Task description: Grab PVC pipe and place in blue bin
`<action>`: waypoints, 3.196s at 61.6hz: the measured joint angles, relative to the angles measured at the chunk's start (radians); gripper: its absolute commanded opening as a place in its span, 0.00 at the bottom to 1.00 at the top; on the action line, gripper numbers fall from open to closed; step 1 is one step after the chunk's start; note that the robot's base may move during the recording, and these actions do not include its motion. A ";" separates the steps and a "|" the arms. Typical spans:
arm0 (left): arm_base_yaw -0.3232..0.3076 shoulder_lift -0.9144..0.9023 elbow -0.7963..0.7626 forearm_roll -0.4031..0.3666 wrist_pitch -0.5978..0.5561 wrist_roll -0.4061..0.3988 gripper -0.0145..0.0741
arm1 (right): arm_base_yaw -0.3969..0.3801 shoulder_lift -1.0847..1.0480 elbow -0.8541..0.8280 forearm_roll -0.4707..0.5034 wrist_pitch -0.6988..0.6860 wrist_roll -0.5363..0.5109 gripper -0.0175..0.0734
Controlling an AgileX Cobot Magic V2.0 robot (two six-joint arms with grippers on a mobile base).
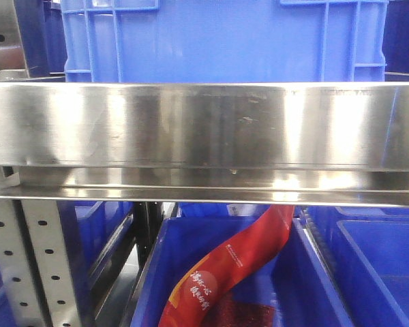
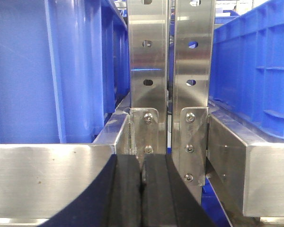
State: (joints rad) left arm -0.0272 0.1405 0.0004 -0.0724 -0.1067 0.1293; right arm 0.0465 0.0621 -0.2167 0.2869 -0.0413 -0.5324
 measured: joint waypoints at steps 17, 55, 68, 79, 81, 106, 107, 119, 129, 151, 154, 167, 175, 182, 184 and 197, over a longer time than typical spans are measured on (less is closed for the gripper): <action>0.000 0.000 0.000 0.000 0.000 0.000 0.04 | -0.002 -0.055 0.008 0.000 0.002 0.000 0.01; 0.000 0.000 0.000 0.000 0.000 0.000 0.04 | -0.060 -0.059 0.112 -0.017 -0.013 0.002 0.01; 0.000 0.000 0.000 0.000 0.000 0.000 0.04 | -0.080 -0.059 0.112 -0.019 -0.015 0.002 0.01; 0.000 0.000 0.000 0.000 0.000 0.000 0.04 | -0.080 -0.059 0.148 -0.021 -0.036 0.002 0.01; 0.000 0.000 0.000 0.000 0.000 0.000 0.04 | -0.080 -0.059 0.159 -0.021 -0.043 0.002 0.01; 0.000 0.000 0.000 0.000 0.000 0.000 0.04 | -0.080 -0.059 0.214 -0.025 -0.079 0.002 0.01; 0.000 0.000 0.000 0.000 0.000 0.000 0.04 | -0.080 -0.059 0.214 -0.025 -0.079 0.002 0.01; 0.000 0.000 0.000 0.000 0.000 0.000 0.04 | -0.080 -0.059 0.214 -0.025 -0.062 0.002 0.01; 0.000 0.000 0.000 0.000 0.000 0.000 0.04 | -0.090 -0.059 0.214 -0.025 -0.058 0.002 0.01; 0.000 0.000 0.000 0.000 0.000 0.000 0.04 | -0.138 -0.059 0.214 -0.025 -0.056 0.002 0.01; 0.000 0.000 0.000 0.000 0.000 0.000 0.04 | -0.138 -0.059 0.214 -0.025 -0.054 0.002 0.01; 0.000 0.000 0.000 0.000 0.000 0.000 0.04 | -0.138 -0.059 0.214 -0.025 -0.046 0.002 0.01; 0.000 0.000 0.000 0.000 0.000 0.000 0.04 | -0.138 -0.059 0.214 -0.025 -0.035 0.002 0.01; 0.000 0.000 0.000 0.000 0.000 0.000 0.04 | -0.138 -0.059 0.214 -0.025 -0.001 0.002 0.01; 0.000 0.000 0.000 0.000 0.000 0.000 0.04 | -0.138 -0.059 0.214 -0.025 0.016 0.002 0.01; 0.000 0.000 0.000 0.000 0.000 0.000 0.04 | -0.138 -0.059 0.214 -0.025 0.041 0.002 0.01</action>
State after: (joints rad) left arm -0.0272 0.1405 0.0004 -0.0724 -0.1067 0.1293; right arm -0.0916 0.0032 -0.0027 0.2614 0.0000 -0.5305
